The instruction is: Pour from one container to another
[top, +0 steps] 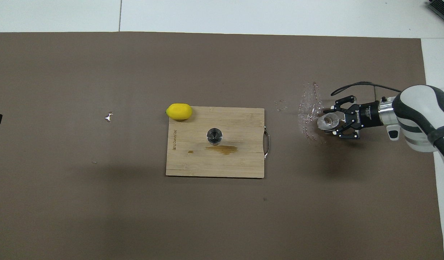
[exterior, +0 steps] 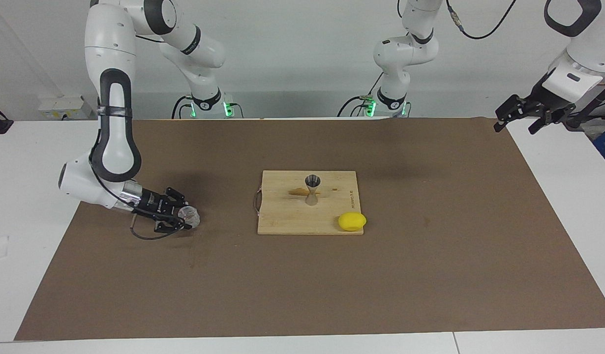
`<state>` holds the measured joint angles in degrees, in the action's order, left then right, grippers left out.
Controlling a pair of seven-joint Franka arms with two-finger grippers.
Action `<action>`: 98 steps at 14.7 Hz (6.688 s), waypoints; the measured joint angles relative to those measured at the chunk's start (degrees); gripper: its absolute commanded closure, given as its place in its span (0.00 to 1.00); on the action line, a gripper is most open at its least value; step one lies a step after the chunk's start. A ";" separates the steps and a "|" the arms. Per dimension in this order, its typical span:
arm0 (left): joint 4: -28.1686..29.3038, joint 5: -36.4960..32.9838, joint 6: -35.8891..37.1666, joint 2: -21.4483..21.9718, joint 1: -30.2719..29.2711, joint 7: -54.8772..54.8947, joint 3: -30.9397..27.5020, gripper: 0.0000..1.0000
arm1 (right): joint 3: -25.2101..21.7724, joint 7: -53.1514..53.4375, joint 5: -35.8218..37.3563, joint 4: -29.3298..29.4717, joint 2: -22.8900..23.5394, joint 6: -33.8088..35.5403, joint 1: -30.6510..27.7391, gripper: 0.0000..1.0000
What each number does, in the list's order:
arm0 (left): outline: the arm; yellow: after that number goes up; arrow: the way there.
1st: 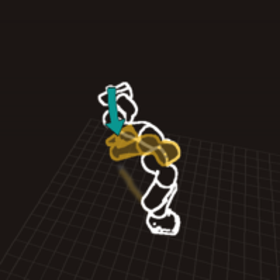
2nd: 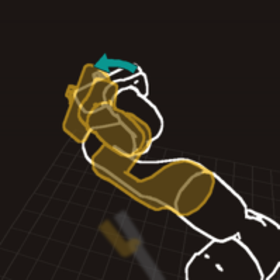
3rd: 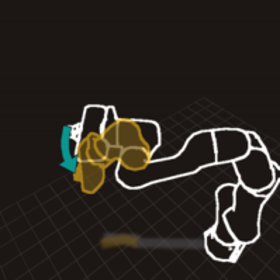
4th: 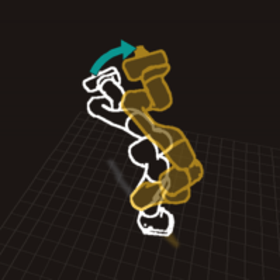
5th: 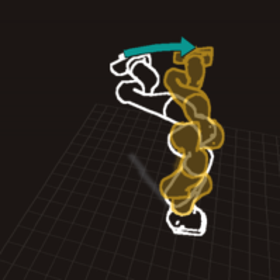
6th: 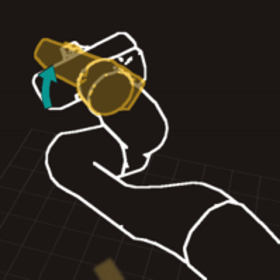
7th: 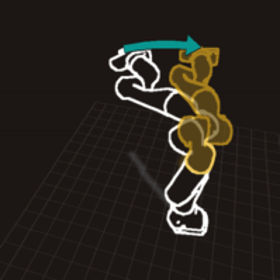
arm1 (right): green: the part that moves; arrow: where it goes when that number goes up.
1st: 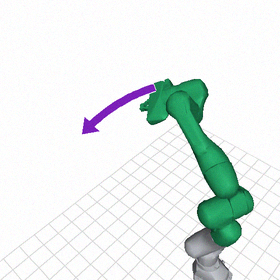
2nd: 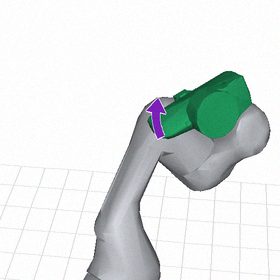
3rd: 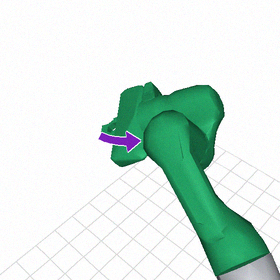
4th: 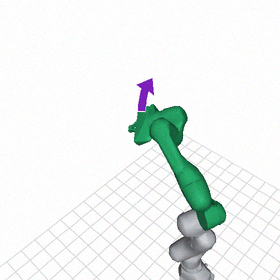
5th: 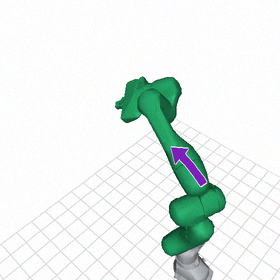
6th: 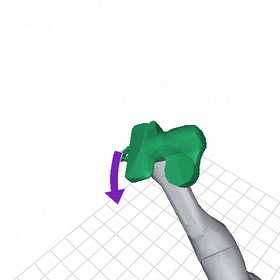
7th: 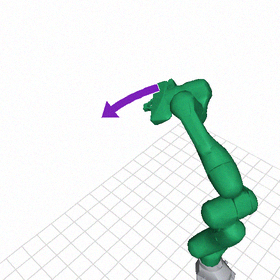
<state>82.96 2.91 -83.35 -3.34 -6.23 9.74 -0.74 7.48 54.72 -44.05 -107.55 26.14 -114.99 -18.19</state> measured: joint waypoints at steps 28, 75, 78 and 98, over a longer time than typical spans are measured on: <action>0.52 -1.61 1.62 2.86 1.53 -10.33 0.91 0.00 | 0.27 39.68 27.58 12.24 -8.26 -4.36 36.95 1.00; 8.76 -1.71 -5.78 6.31 5.86 -10.95 0.82 0.00 | 0.08 42.11 48.55 13.40 -7.63 -5.23 45.69 1.00; 9.05 -1.71 -5.89 6.34 5.86 -10.95 0.77 0.00 | 0.02 42.11 41.95 13.13 -7.37 -5.63 43.33 1.00; 9.75 -1.71 -5.94 6.83 5.86 -10.95 0.77 0.00 | -0.44 7.66 2.52 -1.22 -2.19 -7.41 8.80 1.00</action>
<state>92.70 1.20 -89.30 3.49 -0.37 -1.20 0.03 7.05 62.38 -41.54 -108.77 23.95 -122.40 -9.40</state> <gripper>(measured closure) 0.000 0.493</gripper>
